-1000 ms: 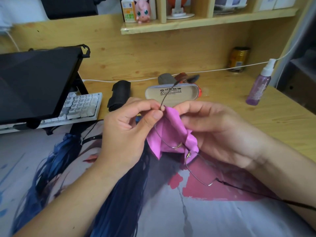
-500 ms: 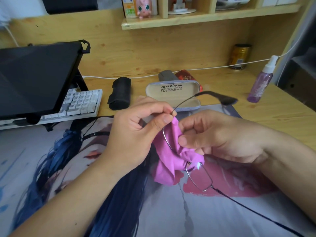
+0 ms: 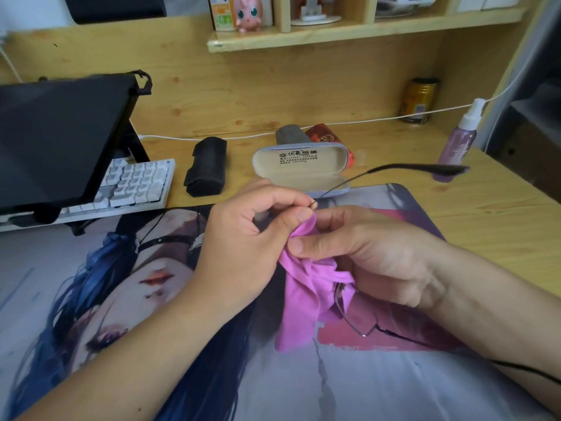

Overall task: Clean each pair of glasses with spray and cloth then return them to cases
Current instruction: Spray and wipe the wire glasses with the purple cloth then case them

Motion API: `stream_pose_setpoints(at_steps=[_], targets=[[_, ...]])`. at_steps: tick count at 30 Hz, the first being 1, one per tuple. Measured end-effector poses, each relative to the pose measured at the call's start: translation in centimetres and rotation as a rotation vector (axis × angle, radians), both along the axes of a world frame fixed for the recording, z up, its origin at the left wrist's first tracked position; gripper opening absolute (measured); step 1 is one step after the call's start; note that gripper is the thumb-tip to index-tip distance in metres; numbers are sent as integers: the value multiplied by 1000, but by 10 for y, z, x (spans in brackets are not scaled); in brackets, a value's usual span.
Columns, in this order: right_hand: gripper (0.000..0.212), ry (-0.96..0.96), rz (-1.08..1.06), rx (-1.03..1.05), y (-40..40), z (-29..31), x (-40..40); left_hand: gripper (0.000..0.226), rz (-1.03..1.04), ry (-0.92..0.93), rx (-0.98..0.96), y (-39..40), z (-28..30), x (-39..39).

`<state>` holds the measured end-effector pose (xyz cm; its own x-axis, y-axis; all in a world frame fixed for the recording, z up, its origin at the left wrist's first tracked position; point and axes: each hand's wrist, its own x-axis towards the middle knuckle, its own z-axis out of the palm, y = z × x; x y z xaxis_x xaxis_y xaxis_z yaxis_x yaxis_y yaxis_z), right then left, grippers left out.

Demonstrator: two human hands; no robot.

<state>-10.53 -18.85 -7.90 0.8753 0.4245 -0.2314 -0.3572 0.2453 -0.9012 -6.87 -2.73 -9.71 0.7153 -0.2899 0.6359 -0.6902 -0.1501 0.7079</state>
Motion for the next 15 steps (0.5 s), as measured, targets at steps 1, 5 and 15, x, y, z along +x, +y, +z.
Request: stream_pose_setpoints(at_steps=[1,5,15], targets=[[29,9,-12,11,0,1,0,24,-9,26,-15,1,1,1],[27,12,-34,36,0,3,-1,20,-127,229,-73,5,9,5],[16,2,-133,167,4,0,0,19,-218,352,-206,10,3,12]])
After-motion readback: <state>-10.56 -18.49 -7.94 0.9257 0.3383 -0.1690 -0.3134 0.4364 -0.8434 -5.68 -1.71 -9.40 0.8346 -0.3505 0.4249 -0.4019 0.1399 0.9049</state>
